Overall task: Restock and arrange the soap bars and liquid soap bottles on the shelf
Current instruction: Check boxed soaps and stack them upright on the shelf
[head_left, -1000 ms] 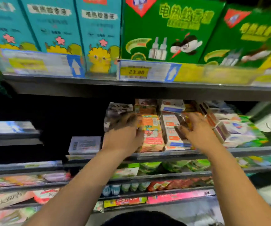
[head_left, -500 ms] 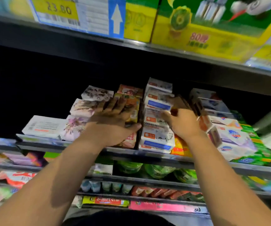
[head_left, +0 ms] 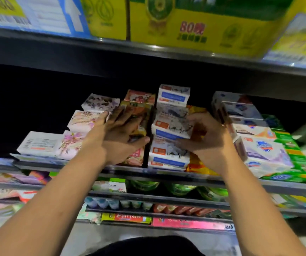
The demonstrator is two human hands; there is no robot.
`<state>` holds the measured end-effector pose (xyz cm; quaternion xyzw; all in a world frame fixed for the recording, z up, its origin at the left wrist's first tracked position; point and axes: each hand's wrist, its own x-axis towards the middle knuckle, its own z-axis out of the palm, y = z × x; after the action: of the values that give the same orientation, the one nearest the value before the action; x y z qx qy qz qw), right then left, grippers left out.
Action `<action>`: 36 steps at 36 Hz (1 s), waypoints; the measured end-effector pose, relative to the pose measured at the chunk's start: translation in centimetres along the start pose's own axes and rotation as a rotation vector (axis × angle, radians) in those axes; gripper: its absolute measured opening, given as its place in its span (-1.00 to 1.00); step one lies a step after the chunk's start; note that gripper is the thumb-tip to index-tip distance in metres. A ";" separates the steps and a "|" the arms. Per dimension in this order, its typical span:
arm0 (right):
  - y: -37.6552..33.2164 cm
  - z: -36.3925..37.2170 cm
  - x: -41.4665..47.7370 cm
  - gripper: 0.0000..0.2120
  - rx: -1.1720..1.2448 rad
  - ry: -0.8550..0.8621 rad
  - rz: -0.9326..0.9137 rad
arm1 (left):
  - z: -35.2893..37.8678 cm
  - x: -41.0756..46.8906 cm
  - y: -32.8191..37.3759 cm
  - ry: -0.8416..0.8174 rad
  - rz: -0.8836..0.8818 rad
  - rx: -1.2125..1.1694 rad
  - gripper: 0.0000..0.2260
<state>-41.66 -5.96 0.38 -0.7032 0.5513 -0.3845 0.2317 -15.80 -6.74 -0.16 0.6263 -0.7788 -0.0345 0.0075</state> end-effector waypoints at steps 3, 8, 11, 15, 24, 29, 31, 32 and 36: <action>-0.9 -0.9 -1.0 -0.46 0.068 -0.045 0.064 | -2.6 -1.4 1.4 -0.086 -0.125 -0.152 -0.42; -1.8 -1.6 -2.2 -0.42 0.134 -0.050 0.151 | -2.2 -0.6 0.1 -0.052 0.008 -0.207 -0.20; -2.6 -1.9 -2.9 -0.44 0.124 -0.030 0.173 | -3.2 -0.5 0.0 0.072 -0.024 -0.559 -0.18; -3.6 -2.6 -3.7 -0.42 0.171 -0.046 0.232 | -3.6 -1.9 1.4 0.231 0.256 -0.477 -0.30; -5.3 -4.2 -5.9 -0.56 0.463 -0.083 0.330 | -4.9 -5.8 6.2 0.154 0.238 -1.055 -0.64; -5.8 -5.2 -7.6 -0.68 0.546 -0.158 0.293 | -5.4 -6.1 7.3 0.081 0.130 -1.225 -0.66; -5.8 -5.3 -8.3 -0.68 0.648 -0.127 0.245 | -5.2 -5.9 8.0 0.094 0.131 -1.248 -0.58; -5.7 -5.3 -8.7 -0.67 0.683 -0.092 0.233 | -5.2 -6.0 8.5 0.098 0.132 -1.268 -0.53; -5.2 -6.2 -9.6 -0.62 0.739 0.025 0.226 | -6.0 -6.2 10.7 0.047 0.146 -1.209 -0.63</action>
<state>-44.42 5.27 5.26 -0.5023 0.4526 -0.5379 0.5035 -24.55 1.34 6.73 0.4568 -0.6616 -0.4562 0.3815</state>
